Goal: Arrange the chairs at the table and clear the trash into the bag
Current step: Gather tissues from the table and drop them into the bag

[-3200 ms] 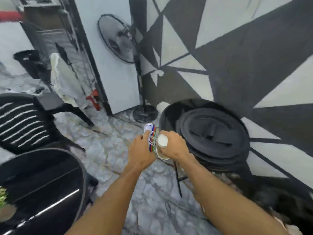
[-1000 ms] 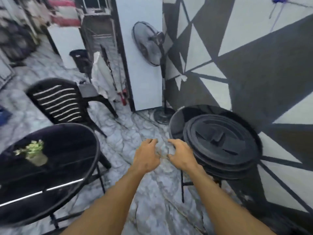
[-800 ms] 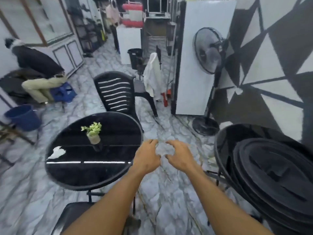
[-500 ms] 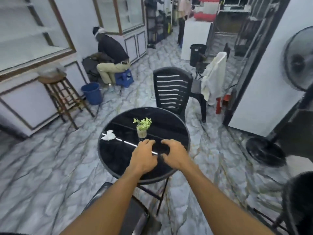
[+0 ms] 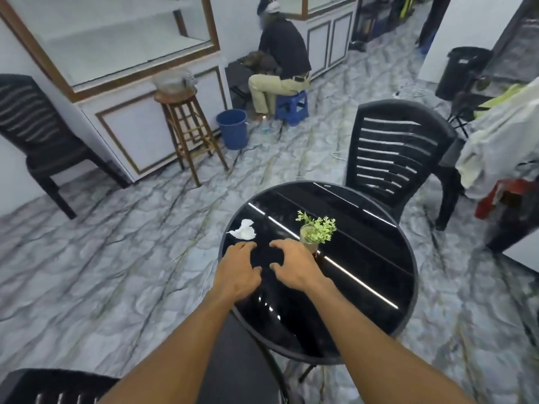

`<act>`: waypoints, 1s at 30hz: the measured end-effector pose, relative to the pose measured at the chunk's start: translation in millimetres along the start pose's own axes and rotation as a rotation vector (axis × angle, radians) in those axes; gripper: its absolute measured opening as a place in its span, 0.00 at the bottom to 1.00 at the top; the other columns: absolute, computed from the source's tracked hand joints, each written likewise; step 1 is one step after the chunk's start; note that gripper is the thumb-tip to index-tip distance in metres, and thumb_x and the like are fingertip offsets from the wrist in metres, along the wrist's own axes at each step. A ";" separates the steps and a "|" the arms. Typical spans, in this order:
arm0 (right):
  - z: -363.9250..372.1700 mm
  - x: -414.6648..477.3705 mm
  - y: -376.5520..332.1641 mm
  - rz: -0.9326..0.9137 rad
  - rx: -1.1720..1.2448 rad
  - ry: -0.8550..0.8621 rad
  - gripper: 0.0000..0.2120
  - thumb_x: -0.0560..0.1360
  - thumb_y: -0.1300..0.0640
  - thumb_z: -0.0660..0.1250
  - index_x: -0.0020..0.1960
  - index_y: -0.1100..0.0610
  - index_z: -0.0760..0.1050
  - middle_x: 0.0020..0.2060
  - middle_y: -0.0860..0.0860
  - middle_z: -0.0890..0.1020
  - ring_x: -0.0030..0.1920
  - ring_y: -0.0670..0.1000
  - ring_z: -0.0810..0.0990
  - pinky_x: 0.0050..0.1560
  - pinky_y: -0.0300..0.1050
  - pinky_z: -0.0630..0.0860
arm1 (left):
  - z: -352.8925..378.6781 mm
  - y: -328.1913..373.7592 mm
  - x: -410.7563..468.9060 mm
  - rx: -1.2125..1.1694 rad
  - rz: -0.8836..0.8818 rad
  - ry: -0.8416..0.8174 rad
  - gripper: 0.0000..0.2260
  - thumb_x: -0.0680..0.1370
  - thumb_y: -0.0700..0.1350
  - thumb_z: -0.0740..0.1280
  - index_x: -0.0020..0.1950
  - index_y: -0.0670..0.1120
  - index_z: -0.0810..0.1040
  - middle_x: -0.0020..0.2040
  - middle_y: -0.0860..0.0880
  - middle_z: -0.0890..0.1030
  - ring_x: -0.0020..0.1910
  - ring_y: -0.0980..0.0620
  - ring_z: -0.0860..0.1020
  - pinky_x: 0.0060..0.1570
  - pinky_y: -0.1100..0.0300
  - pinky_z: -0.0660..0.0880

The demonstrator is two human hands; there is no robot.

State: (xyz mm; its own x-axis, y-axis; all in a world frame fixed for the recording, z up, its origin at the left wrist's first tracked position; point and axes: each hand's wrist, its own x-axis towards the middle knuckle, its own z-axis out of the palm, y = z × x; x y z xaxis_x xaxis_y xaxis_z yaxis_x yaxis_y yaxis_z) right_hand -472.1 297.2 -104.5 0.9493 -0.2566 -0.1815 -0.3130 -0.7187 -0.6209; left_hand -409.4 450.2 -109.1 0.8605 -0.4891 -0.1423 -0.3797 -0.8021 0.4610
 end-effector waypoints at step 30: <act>58.4 88.6 20.5 0.219 0.201 0.136 0.08 0.73 0.64 0.68 0.44 0.55 0.84 0.38 0.49 0.84 0.40 0.49 0.82 0.44 0.48 0.81 | 46.9 -55.0 119.3 -0.158 0.262 -0.162 0.06 0.76 0.43 0.67 0.50 0.51 0.82 0.45 0.55 0.81 0.45 0.53 0.78 0.47 0.52 0.78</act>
State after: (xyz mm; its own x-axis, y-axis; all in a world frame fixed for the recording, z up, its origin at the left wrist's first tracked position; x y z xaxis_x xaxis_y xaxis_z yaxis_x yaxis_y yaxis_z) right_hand -392.7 297.5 -177.8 0.8431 -0.4850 -0.2323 -0.4846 -0.4980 -0.7191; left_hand -301.7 419.9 -192.5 0.6707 -0.7299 -0.1323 -0.5128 -0.5851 0.6283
